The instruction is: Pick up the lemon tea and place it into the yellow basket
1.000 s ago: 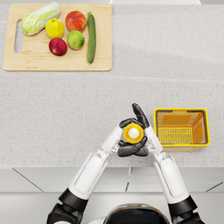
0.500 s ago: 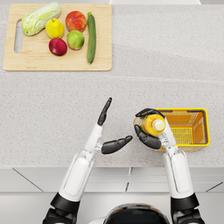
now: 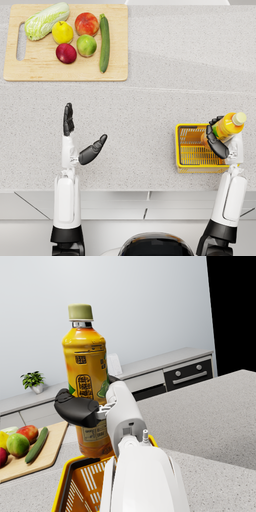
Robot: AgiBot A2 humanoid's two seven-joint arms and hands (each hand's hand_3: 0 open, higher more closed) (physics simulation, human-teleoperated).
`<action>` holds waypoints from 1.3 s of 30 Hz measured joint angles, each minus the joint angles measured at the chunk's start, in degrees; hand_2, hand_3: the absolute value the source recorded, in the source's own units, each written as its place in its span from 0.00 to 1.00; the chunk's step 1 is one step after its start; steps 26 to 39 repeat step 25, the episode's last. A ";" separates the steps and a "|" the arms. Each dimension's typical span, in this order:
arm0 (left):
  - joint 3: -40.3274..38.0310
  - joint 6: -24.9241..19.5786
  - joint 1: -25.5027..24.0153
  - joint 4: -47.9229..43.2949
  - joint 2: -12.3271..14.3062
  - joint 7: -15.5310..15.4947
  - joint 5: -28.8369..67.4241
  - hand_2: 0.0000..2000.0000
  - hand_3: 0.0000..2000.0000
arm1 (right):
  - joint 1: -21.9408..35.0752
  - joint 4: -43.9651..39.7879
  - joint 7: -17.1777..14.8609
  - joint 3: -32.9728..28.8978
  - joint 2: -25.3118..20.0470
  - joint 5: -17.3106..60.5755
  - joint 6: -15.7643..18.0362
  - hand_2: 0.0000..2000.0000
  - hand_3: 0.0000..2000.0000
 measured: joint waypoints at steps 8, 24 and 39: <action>-0.15 0.00 4.83 2.57 0.85 0.00 0.01 0.00 0.00 | 0.67 5.65 13.54 2.44 0.51 -0.04 -11.67 0.00 0.00; -6.33 0.00 14.77 9.68 0.43 0.00 -0.02 0.00 0.00 | 7.42 7.86 17.11 2.96 3.39 -0.03 -13.04 0.00 0.00; -6.35 0.00 14.78 9.69 0.43 0.00 -0.02 0.00 0.00 | 7.43 7.85 17.12 2.96 3.39 -0.03 -13.04 0.00 0.00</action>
